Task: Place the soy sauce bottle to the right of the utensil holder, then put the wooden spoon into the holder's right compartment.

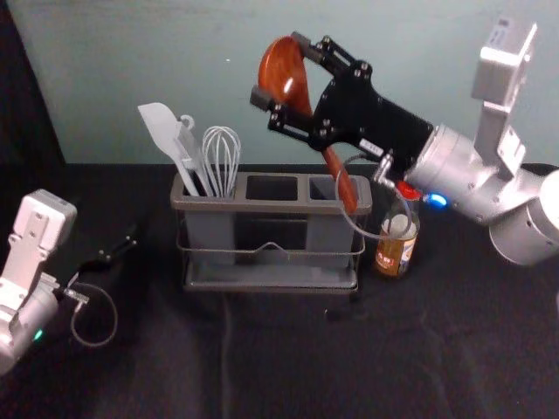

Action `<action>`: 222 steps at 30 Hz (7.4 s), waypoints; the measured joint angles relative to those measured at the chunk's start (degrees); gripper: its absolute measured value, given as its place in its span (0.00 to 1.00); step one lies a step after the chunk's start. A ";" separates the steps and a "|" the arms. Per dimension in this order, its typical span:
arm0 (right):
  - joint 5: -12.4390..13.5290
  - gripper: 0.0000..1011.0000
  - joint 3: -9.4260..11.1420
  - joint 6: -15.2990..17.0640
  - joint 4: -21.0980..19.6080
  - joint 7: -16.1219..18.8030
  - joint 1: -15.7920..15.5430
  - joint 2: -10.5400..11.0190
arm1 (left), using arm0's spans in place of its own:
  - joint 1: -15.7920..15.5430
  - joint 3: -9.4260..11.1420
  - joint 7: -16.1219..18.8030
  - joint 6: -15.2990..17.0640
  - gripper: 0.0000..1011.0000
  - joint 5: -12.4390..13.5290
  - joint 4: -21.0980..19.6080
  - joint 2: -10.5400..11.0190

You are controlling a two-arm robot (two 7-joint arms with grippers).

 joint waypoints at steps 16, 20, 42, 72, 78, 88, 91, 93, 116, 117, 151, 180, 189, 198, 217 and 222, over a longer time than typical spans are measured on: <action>0.52 0.83 -3.62 -2.00 15.65 1.91 9.68 -3.92 | 0.00 0.00 0.00 0.00 1.00 0.00 -0.01 0.00; 0.62 0.83 -3.92 -2.39 17.40 2.14 10.30 -4.34 | 0.00 0.00 0.00 0.00 1.00 0.00 -0.01 0.00; 0.73 0.83 -4.50 -2.83 20.95 2.62 10.16 -4.61 | 0.00 0.00 0.00 0.00 1.00 0.00 0.00 0.00; 1.97 0.83 -1.55 3.36 5.23 0.12 2.65 5.39 | 0.00 0.00 0.00 0.00 1.00 0.00 0.00 0.00; 2.25 0.83 -1.15 4.48 3.42 -0.22 1.71 7.05 | 0.00 0.00 0.00 0.00 1.00 0.00 0.00 0.00; 3.05 0.83 0.29 5.37 0.67 -0.93 -1.09 10.02 | 0.00 0.00 0.00 -0.01 1.00 0.00 0.00 0.00; 3.41 0.83 0.57 5.16 0.74 -0.88 -1.50 10.23 | 0.00 0.00 0.00 0.00 1.00 0.00 0.00 0.00; 3.64 0.83 0.58 4.97 1.15 -0.79 -1.54 10.15 | 0.00 0.00 0.00 0.00 1.00 0.00 0.00 0.00; 4.27 0.83 -1.29 3.47 7.00 0.84 -0.06 6.86 | 0.00 0.00 0.00 0.00 1.00 0.00 0.00 0.00; 4.27 0.83 -1.33 3.47 7.13 0.85 -0.05 6.81 | 0.00 0.00 0.00 0.00 1.00 0.00 0.00 0.00; 2.06 0.83 -2.81 4.12 9.32 0.00 -0.56 5.94 | 0.00 0.00 0.00 0.00 1.00 0.00 0.00 0.00; 2.08 0.99 -2.79 4.10 9.24 0.07 -0.49 5.96 | 0.00 0.00 0.00 0.00 1.00 0.00 0.00 0.00; -0.54 0.99 -2.35 4.96 6.44 -3.81 -1.90 6.38 | 0.00 0.00 0.00 0.00 1.00 0.00 0.00 0.00; -4.39 0.99 0.11 4.01 0.62 -10.35 -7.50 6.79 | 0.00 0.00 0.00 0.00 1.00 0.00 0.00 0.00; -10.19 0.99 5.25 -0.32 -10.27 -18.50 -20.84 7.50 | 0.00 0.00 0.00 0.00 1.00 0.00 0.00 0.00; -11.64 0.99 5.65 -1.23 -10.96 -19.03 -23.03 7.39 | 0.00 0.00 0.00 -0.01 1.00 0.00 0.00 0.00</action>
